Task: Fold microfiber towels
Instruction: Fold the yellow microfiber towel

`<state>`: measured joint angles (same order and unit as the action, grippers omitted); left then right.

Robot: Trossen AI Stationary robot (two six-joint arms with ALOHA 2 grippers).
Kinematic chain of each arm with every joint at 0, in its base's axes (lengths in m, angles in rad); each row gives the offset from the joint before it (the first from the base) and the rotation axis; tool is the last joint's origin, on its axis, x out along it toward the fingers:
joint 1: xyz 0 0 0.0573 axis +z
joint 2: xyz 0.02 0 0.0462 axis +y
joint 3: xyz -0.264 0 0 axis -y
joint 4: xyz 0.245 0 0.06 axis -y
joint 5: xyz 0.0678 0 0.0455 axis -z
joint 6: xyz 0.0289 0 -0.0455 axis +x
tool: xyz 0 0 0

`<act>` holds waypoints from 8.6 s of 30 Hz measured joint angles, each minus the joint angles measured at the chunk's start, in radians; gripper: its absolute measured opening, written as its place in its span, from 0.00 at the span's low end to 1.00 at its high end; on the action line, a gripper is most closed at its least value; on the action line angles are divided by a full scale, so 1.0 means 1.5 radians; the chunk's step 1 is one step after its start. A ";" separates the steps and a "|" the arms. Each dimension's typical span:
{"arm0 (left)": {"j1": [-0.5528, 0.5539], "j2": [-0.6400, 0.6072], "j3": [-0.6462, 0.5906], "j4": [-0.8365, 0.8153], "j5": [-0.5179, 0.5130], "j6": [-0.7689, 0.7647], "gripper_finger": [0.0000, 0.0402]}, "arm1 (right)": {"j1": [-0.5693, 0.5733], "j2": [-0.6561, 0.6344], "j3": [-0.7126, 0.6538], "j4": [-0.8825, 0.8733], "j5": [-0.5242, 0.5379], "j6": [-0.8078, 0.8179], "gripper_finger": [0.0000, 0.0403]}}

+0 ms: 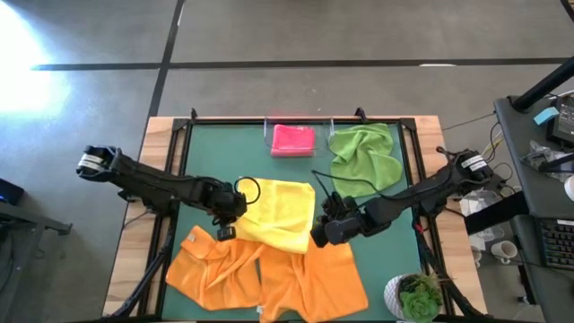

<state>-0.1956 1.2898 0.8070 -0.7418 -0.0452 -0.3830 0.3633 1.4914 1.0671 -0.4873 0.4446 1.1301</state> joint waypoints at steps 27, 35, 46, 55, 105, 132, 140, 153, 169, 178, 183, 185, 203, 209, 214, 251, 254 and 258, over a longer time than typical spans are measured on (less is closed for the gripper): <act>0.000 -0.054 0.013 0.002 -0.034 0.004 0.00 | -0.164 -0.001 -0.002 0.075 -0.380 -0.081 0.31; 0.000 -0.054 0.013 0.001 -0.034 0.003 0.00 | -0.166 0.003 -0.032 0.127 -0.384 -0.030 0.34; 0.000 -0.054 0.012 0.003 -0.034 0.002 0.00 | -0.165 0.101 -0.017 0.190 -0.411 -0.020 0.34; 0.000 -0.054 0.012 0.001 -0.034 0.001 0.00 | -0.168 0.136 -0.002 0.176 -0.430 -0.019 0.32; 0.000 -0.054 0.003 0.006 -0.033 0.003 0.00 | -0.161 0.203 0.020 0.156 -0.460 0.018 0.29; -0.001 -0.057 0.003 -0.006 -0.028 -0.001 0.00 | -0.135 0.190 0.147 -0.086 -0.390 -0.090 0.06; -0.001 -0.063 0.006 0.002 -0.042 0.004 0.00 | -0.114 0.166 0.226 -0.189 -0.279 -0.108 0.05; 0.000 -0.058 0.004 0.001 -0.044 0.004 0.00 | -0.146 0.169 0.209 -0.171 -0.319 -0.160 0.10; 0.000 -0.058 0.004 0.000 -0.044 0.004 0.00 | -0.212 0.173 0.136 -0.035 -0.467 -0.200 0.36; 0.000 -0.058 0.004 0.000 -0.044 0.004 0.00 | -0.214 0.173 0.081 0.005 -0.472 -0.166 0.38; 0.000 -0.058 0.003 0.000 -0.044 0.004 0.00 | -0.214 0.173 0.056 0.053 -0.477 -0.145 0.37; 0.000 -0.058 0.003 0.001 -0.043 0.004 0.00 | -0.214 0.173 0.051 0.066 -0.477 -0.141 0.37; 0.000 -0.058 0.003 0.000 -0.043 0.004 0.00 | -0.204 0.217 0.043 0.126 -0.541 -0.111 0.36; 0.000 -0.058 0.003 0.001 -0.043 0.004 0.00 | -0.203 0.218 0.046 0.145 -0.546 -0.124 0.31; 0.000 -0.058 0.003 0.001 -0.043 0.004 0.00 | -0.203 0.218 0.046 0.144 -0.546 -0.124 0.20; 0.001 -0.069 0.013 0.016 -0.118 0.086 0.00 | -0.141 0.057 0.049 0.063 -0.251 -0.085 0.02; 0.005 -0.060 0.013 0.032 -0.147 0.106 0.00 | -0.154 0.059 0.049 0.066 -0.227 -0.089 0.02; 0.017 -0.042 0.013 0.045 -0.186 0.109 0.00 | -0.169 0.076 0.050 0.060 -0.199 -0.091 0.02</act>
<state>-0.1707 1.2275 0.8268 -0.6738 -0.3249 -0.2199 0.1094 1.6058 1.1414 -0.3978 0.1464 0.9943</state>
